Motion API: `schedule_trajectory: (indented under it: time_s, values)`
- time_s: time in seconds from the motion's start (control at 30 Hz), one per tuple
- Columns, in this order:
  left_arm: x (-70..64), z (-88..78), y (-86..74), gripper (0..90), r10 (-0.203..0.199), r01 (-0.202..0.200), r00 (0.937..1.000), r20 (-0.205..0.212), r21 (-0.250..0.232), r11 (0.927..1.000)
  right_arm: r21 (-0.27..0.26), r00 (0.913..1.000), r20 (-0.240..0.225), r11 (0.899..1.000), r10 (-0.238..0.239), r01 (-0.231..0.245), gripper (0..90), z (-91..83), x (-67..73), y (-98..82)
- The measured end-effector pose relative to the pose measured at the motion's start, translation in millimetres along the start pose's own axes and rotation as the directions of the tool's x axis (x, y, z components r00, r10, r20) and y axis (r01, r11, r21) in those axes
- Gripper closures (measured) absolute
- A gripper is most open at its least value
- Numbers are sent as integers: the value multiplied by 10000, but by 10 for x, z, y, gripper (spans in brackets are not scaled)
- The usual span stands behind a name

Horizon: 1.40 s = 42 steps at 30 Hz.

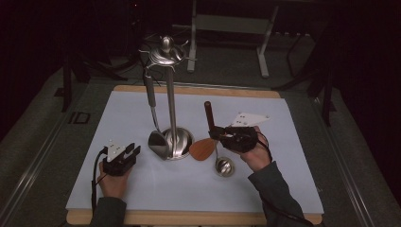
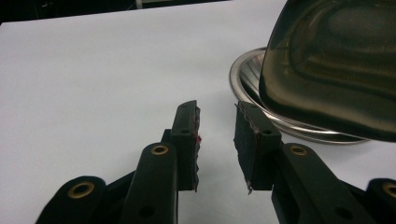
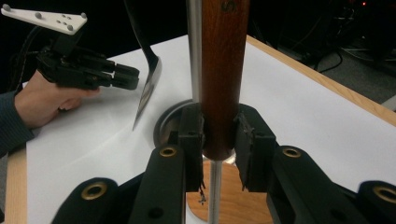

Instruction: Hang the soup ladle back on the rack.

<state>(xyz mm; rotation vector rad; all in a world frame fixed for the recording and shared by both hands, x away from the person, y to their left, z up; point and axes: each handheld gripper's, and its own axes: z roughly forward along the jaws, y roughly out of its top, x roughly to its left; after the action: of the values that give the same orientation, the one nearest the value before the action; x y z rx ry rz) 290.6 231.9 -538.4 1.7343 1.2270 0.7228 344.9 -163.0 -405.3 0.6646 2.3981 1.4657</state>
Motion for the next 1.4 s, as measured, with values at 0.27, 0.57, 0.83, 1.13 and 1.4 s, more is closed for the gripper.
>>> schedule_trajectory:
  time_s: [0.27, 0.57, 0.83, 1.13, 1.4]
  values:
    - [0, 2, 0, 700, -9, 9, 10000, 1, -11, 10000, -274, 10000, 17, 9996, 22, -21, 741, 65, 56, 70]
    - [0, 3, -1, 700, -18, 18, 10000, 2, -20, 10000, -520, 9996, -62, 9983, -260, 256, 742, 122, 137, 164]
    - [0, 3, -1, 700, -34, 34, 10000, -1, -33, 10000, -754, 9995, -69, 9967, -305, 299, 742, 130, 164, 246]
    - [1, 1, -1, 699, -29, 29, 10000, 4, -19, 10000, -1070, 9997, -12, 9939, -264, 261, 742, 116, 188, 372]
    - [3, 1, -2, 699, -39, 39, 10000, -2, -53, 10000, -1289, 9993, -107, 9911, -360, 344, 742, 104, 219, 496]
